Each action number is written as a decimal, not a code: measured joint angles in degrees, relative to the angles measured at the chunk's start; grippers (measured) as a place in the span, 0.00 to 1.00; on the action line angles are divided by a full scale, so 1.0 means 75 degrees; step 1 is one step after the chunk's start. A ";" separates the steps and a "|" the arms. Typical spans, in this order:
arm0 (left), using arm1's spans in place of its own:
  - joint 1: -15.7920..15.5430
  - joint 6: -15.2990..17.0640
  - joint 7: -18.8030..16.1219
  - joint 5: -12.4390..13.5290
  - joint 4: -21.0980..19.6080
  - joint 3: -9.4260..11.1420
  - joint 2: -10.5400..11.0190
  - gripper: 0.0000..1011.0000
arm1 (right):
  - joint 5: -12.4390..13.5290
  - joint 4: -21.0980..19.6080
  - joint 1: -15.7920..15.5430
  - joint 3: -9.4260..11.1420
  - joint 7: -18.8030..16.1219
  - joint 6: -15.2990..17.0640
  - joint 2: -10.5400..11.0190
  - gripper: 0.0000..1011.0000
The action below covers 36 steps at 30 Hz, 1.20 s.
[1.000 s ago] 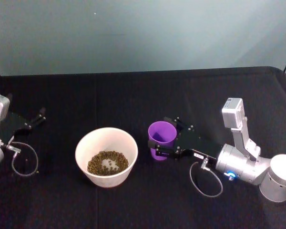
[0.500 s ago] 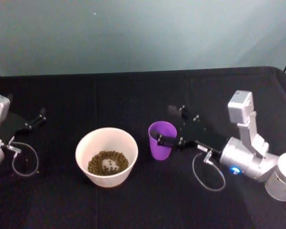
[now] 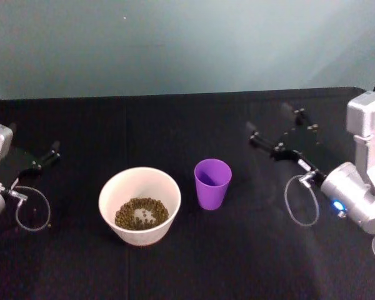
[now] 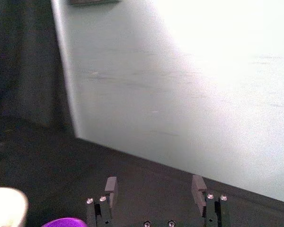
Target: Pick up the cup and pour the mung beans from the cup into the bowl.
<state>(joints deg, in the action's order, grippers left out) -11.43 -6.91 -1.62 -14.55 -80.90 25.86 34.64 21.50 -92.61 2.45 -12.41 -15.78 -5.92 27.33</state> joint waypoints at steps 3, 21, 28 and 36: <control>0.0000 0.0000 0.0000 0.0000 0.0000 0.0000 0.0000 1.00 | -0.0264 -0.0131 -0.0248 0.0287 0.0534 -0.0139 -0.0159 0.99; 0.0000 0.0001 0.0000 0.0000 0.0000 0.0000 0.0000 1.00 | -0.1134 0.0982 -0.0141 0.0648 0.1393 -0.1217 -0.0976 0.99; 0.0000 0.0000 0.0000 0.0001 0.0000 0.0000 0.0000 1.00 | -0.1115 0.0920 -0.0158 0.0648 0.1394 -0.1179 -0.0961 0.99; 0.0000 0.0000 0.0000 0.0000 0.0000 0.0000 0.0000 1.00 | -0.1096 0.0879 -0.0172 0.0644 0.1396 -0.1138 -0.0944 0.99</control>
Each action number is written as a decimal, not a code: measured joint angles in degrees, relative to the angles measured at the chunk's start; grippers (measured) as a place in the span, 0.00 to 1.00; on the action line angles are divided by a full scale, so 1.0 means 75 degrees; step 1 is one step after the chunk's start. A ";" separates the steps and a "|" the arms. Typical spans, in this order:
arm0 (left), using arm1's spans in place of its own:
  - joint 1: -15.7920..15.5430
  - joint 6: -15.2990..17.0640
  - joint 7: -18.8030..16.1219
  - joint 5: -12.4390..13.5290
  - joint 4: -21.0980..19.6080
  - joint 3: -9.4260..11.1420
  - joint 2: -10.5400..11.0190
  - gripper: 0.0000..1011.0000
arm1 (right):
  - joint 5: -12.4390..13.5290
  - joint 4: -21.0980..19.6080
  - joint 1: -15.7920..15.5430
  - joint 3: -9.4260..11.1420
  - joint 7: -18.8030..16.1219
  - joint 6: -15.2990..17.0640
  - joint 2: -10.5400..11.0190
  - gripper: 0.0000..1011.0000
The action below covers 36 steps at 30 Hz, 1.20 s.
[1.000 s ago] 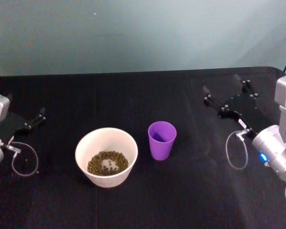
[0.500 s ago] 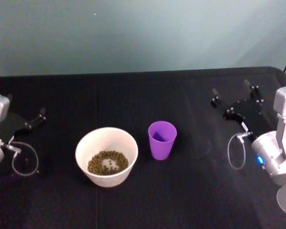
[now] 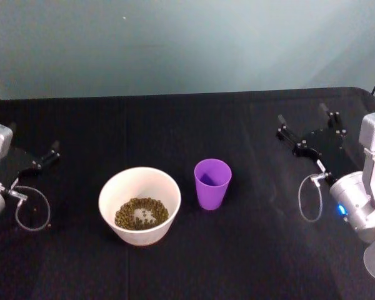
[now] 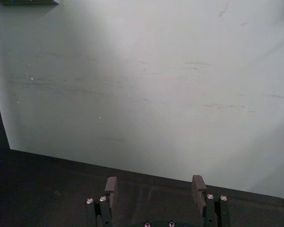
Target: Pick up the cup and pour the mung beans from the cup into the bowl.
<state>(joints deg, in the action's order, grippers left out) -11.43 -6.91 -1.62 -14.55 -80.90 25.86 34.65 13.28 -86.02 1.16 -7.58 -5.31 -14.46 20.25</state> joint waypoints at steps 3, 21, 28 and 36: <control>-0.0001 0.0000 0.0000 0.0000 0.0000 0.0000 0.0000 1.00 | 0.0008 -0.0008 -0.0002 -0.0001 0.0001 0.0006 0.0002 0.99; 0.0000 0.0000 0.0000 0.0000 0.0000 0.0000 0.0000 1.00 | 0.0028 -0.0031 -0.0014 -0.0002 0.0008 0.0029 0.0014 0.99; 0.0000 0.0000 0.0000 0.0000 0.0000 0.0000 0.0000 1.00 | 0.0031 -0.0037 -0.0014 -0.0002 0.0012 0.0035 0.0015 0.99; -0.0001 0.0000 0.0000 0.0000 0.0000 0.0000 0.0000 1.00 | 0.0032 -0.0039 -0.0014 -0.0002 0.0012 0.0036 0.0015 0.99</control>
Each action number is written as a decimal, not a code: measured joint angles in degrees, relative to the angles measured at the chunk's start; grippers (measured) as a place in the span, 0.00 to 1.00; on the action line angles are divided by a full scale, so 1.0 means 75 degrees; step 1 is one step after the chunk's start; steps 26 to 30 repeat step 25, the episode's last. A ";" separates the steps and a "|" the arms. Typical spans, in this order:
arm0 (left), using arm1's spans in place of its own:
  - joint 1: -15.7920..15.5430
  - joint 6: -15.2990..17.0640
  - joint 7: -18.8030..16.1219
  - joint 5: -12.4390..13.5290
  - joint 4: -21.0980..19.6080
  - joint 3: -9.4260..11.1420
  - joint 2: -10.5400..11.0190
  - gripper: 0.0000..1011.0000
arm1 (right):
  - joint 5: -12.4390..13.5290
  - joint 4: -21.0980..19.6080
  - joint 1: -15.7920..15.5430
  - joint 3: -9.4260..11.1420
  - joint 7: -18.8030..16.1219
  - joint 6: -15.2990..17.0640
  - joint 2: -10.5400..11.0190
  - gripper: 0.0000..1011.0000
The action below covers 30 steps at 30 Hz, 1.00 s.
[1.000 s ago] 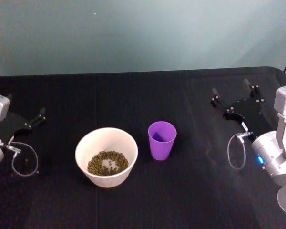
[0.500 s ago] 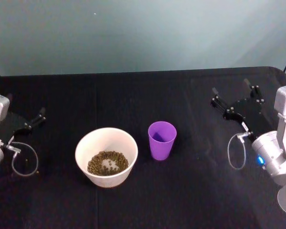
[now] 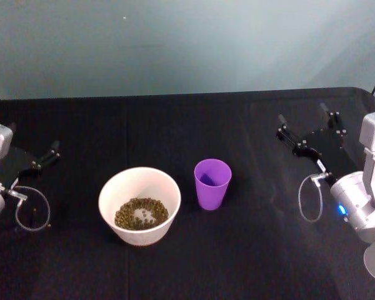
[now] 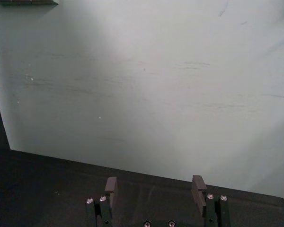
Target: Pick up the cup and pour the mung beans from the cup into the bowl.
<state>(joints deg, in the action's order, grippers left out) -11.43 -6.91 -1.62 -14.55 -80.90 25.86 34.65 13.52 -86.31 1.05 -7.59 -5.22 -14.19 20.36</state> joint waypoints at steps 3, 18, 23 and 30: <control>0.0000 0.0000 0.0000 0.0000 0.0000 0.0000 0.0000 1.00 | 0.0000 0.0000 0.0000 0.0000 0.0000 0.0000 0.0000 0.99; 0.0000 0.0000 0.0000 0.0000 0.0000 0.0000 0.0000 1.00 | 0.0000 0.0000 0.0000 0.0000 -0.0001 0.0000 0.0000 0.99; 0.0000 0.0000 0.0000 0.0000 0.0000 0.0000 0.0000 1.00 | 0.0000 0.0000 0.0000 0.0000 -0.0001 0.0000 0.0000 0.99; 0.0000 0.0000 0.0000 0.0000 0.0000 0.0000 0.0000 1.00 | 0.0000 0.0000 0.0000 0.0000 -0.0001 -0.0001 0.0000 0.99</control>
